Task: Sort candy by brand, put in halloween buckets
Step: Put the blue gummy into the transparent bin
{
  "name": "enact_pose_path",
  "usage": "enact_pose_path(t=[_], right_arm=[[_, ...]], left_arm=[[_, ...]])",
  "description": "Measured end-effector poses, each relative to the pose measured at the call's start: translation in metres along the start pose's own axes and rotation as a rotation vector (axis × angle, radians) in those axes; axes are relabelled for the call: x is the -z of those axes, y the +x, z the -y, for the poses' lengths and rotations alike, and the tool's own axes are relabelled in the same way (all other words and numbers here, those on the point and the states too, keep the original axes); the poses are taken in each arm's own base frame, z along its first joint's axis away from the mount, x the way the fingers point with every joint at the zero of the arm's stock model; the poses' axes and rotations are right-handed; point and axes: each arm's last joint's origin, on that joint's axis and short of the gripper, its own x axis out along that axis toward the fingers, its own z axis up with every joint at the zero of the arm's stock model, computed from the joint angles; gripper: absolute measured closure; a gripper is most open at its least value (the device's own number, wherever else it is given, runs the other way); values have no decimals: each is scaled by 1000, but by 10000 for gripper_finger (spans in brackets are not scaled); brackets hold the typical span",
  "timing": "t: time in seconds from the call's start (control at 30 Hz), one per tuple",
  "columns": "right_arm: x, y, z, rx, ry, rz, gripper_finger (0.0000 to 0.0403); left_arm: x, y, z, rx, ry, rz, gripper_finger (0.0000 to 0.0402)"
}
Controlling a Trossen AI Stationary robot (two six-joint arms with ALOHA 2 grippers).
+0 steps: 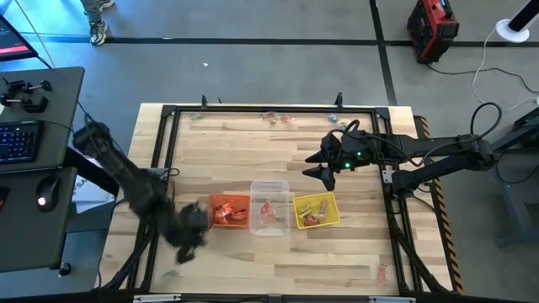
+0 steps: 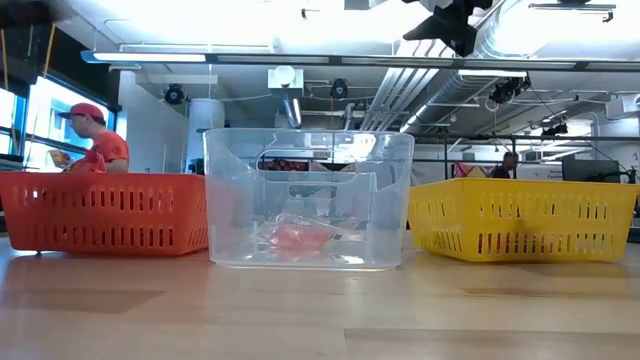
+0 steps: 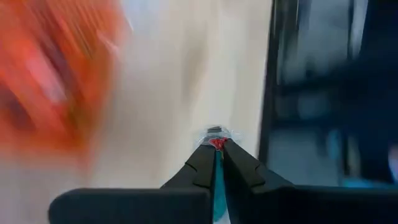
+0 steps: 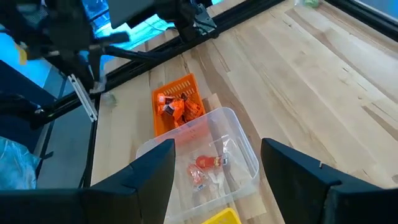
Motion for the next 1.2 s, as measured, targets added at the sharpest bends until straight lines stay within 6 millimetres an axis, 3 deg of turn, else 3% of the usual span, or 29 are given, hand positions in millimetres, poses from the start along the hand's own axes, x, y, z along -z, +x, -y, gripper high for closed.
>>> enact_pose_path(t=[0.1,0.2,0.33,0.47,0.7,0.8,0.97,1.2], right_arm=[[-3,0,-1,-15,8,31,171],[-6,0,-3,-31,12,63,171],[-9,0,-4,-43,13,96,171],[-11,-1,-5,-46,17,117,171],[-13,-1,-6,-55,22,135,171],[-13,-1,-6,-56,22,135,171],[-13,-2,-6,-57,17,138,171],[-13,-2,-6,-60,14,138,171]], left_arm=[[-44,-12,-15,-61,21,265,400],[-86,-12,-34,-98,56,460,401],[-130,5,-58,-107,87,608,401],[-155,29,-74,-114,99,674,399],[-165,69,-95,-156,0,625,370],[-167,73,-97,-143,-21,627,341],[-165,64,-94,-111,-16,612,285],[-159,33,-97,-126,-44,607,215]])
